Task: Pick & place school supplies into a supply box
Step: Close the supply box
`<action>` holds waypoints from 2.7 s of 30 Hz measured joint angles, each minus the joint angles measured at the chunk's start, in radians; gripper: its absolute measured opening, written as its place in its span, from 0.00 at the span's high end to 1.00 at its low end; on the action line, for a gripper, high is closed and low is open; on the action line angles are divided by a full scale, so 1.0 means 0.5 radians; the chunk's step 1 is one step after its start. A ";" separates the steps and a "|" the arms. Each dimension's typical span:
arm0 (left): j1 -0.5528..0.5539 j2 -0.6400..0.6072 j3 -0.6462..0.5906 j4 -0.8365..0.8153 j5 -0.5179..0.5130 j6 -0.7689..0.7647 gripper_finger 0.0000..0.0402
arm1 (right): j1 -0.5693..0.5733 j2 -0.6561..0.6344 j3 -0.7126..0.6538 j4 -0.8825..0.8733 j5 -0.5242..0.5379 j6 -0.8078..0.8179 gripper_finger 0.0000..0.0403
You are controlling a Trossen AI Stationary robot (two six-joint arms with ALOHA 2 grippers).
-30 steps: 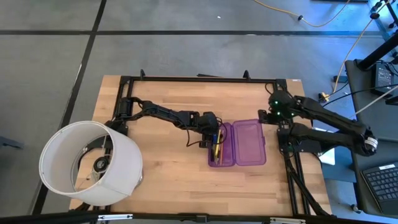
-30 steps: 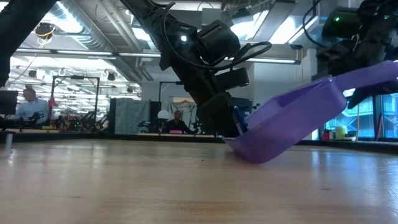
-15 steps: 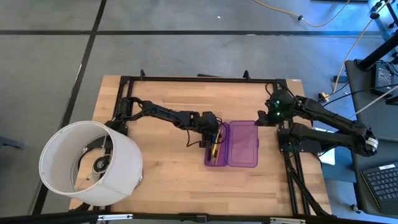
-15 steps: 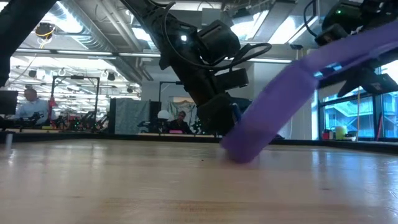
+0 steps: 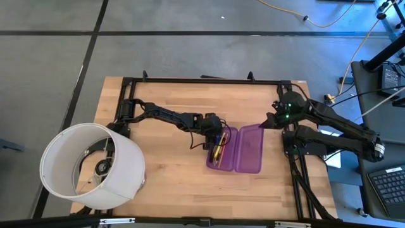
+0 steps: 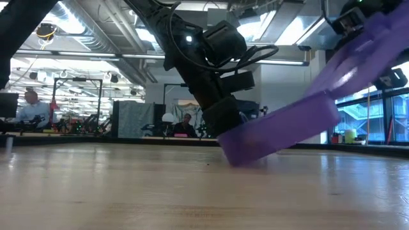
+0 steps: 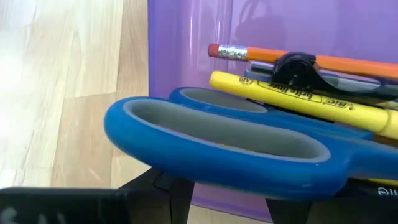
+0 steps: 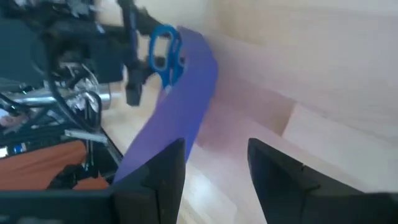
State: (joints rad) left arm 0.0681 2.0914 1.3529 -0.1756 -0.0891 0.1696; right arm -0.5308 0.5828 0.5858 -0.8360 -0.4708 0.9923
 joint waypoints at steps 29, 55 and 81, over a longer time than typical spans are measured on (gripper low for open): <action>0.001 0.001 0.080 -0.082 -0.002 -0.058 0.61 | 0.765 0.742 -0.002 0.882 0.535 0.151 0.56; 0.011 -0.329 0.079 -0.794 -0.785 -0.060 0.61 | 0.944 1.070 -0.002 1.480 0.577 0.112 0.56; 0.210 -0.328 -0.338 -0.598 0.099 -0.783 0.61 | 0.943 1.371 -0.001 1.772 0.640 -0.119 0.56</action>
State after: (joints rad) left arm 0.1731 1.9274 1.1839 -0.4748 -0.0396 -0.2221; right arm -0.0593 1.2682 0.5854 0.0503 -0.1509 0.9329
